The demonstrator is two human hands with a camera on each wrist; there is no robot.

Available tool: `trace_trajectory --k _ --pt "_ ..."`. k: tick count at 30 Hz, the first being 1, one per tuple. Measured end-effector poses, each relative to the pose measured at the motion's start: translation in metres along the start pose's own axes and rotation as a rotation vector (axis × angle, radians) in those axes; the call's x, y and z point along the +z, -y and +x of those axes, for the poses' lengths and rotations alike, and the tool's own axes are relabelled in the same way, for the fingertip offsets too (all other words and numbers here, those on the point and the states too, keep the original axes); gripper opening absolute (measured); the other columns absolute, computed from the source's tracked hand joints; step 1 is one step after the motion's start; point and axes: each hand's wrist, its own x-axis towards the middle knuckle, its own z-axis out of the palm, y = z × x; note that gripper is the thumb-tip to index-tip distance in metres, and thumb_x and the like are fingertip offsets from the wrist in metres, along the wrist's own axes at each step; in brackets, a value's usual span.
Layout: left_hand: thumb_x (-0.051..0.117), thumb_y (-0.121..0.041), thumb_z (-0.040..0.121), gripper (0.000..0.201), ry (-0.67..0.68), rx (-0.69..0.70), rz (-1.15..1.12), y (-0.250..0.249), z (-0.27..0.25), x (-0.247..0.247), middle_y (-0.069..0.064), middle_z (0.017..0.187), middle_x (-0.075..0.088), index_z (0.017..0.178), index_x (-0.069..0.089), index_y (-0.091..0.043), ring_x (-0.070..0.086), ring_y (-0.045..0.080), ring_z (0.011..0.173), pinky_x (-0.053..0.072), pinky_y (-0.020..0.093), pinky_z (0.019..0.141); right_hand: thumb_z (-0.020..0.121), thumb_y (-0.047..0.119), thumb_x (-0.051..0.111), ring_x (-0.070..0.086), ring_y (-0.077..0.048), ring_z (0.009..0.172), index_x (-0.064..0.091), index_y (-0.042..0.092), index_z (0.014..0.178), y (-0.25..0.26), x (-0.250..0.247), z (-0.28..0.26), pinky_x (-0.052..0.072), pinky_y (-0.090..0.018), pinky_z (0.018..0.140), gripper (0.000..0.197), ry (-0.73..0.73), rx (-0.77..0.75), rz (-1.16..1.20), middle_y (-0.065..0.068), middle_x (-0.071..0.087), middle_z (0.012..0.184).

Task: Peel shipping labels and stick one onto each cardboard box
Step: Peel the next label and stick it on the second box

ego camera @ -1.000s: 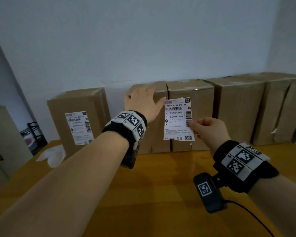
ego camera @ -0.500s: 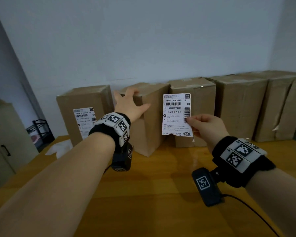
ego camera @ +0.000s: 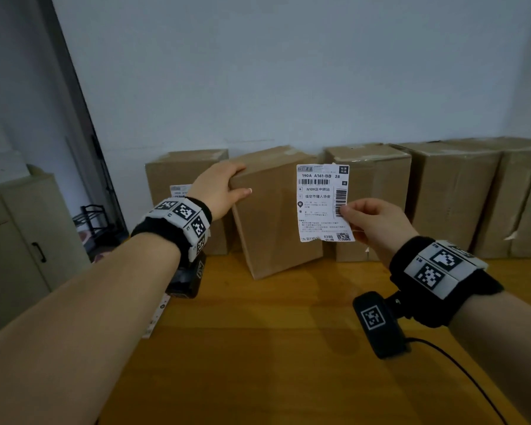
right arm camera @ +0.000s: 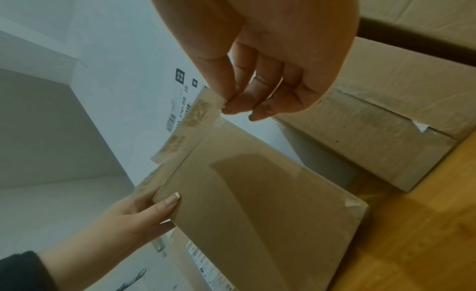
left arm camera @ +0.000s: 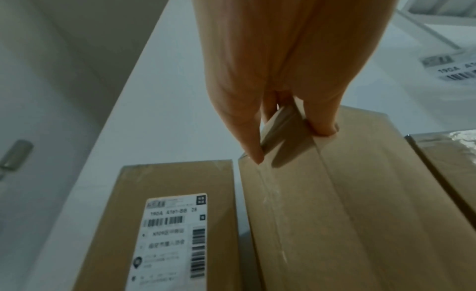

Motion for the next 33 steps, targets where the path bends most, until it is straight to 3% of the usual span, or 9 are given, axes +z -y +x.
trace_trajectory --k 4,7,12,16,18,20,23,29,33 --pt "0.056 -0.034 0.092 0.054 0.039 0.034 -0.022 0.007 -0.008 -0.011 0.002 0.144 0.044 0.141 0.041 -0.02 0.044 0.019 0.129 0.034 0.032 0.106 0.088 0.014 0.062 0.067 -0.022 0.084 0.064 0.007 0.088 0.002 0.011 -0.003 0.056 -0.034 0.079 0.007 0.043 0.017 0.021 -0.009 0.071 0.089" --pt "0.054 -0.034 0.092 0.049 0.045 0.043 -0.056 0.006 -0.008 -0.021 0.0 0.139 0.049 0.138 0.044 -0.022 0.048 0.019 0.123 0.035 0.026 0.096 0.088 0.015 0.062 0.069 -0.016 0.074 0.064 0.008 0.089 0.001 0.019 -0.006 0.054 -0.025 0.065 0.008 0.095 0.047 0.009 -0.007 0.072 0.085" --pt "0.053 -0.032 0.093 0.044 0.08 0.068 -0.098 0.006 -0.001 -0.024 0.001 0.133 0.054 0.136 0.047 -0.022 0.052 0.02 0.119 0.041 0.034 0.1 0.088 0.018 0.062 0.066 -0.018 0.077 0.063 0.01 0.084 -0.006 0.036 -0.01 0.056 -0.031 0.074 0.009 0.113 0.061 -0.05 -0.007 0.071 0.085" --pt "0.049 -0.026 0.096 0.043 0.105 0.071 -0.087 0.005 0.01 -0.025 0.001 0.139 0.049 0.139 0.043 -0.021 0.048 0.02 0.125 0.037 0.032 0.104 0.09 0.018 0.06 0.062 -0.009 0.064 0.062 0.008 0.086 -0.01 0.043 -0.008 0.046 -0.012 0.047 0.011 0.09 0.074 -0.077 -0.002 0.069 0.078" --pt "0.047 -0.025 0.097 0.043 0.123 0.054 -0.086 0.006 0.018 -0.025 0.001 0.141 0.048 0.14 0.041 -0.021 0.047 0.02 0.126 0.036 0.031 0.104 0.09 0.018 0.059 0.061 -0.007 0.06 0.062 0.008 0.085 -0.011 0.048 -0.004 0.042 -0.008 0.041 0.012 0.073 0.08 -0.072 -0.002 0.068 0.077" --pt "0.045 -0.025 0.098 0.043 0.135 0.037 -0.08 0.008 0.025 -0.023 0.002 0.141 0.048 0.141 0.04 -0.021 0.047 0.021 0.126 0.036 0.03 0.103 0.09 0.018 0.059 0.065 -0.01 0.065 0.062 0.01 0.083 -0.012 0.054 0.002 0.048 -0.012 0.047 0.012 0.055 0.086 -0.064 -0.004 0.07 0.081" --pt "0.042 -0.026 0.099 0.043 0.152 0.005 -0.078 0.01 0.035 -0.021 0.005 0.138 0.049 0.141 0.037 -0.021 0.052 0.022 0.12 0.037 0.024 0.093 0.09 0.017 0.059 0.068 -0.018 0.078 0.064 0.007 0.085 -0.014 0.061 0.012 0.057 -0.025 0.069 0.013 0.039 0.093 -0.033 -0.009 0.072 0.088" --pt "0.046 -0.032 0.097 0.046 0.166 -0.041 -0.139 0.015 0.045 -0.019 0.003 0.137 0.05 0.141 0.036 -0.023 0.052 0.018 0.118 0.037 0.02 0.087 0.09 0.017 0.06 0.069 -0.023 0.088 0.064 0.012 0.076 -0.016 0.072 0.026 0.056 -0.036 0.083 0.015 0.024 0.081 -0.04 -0.01 0.072 0.092" --pt "0.055 -0.048 0.088 0.059 0.177 -0.046 -0.159 0.02 0.05 -0.016 0.002 0.138 0.048 0.139 0.036 -0.027 0.051 0.02 0.119 0.041 0.029 0.099 0.09 0.016 0.06 0.069 -0.025 0.09 0.065 0.01 0.078 -0.019 0.078 0.032 0.056 -0.038 0.084 0.014 0.017 0.066 -0.033 -0.011 0.072 0.092"
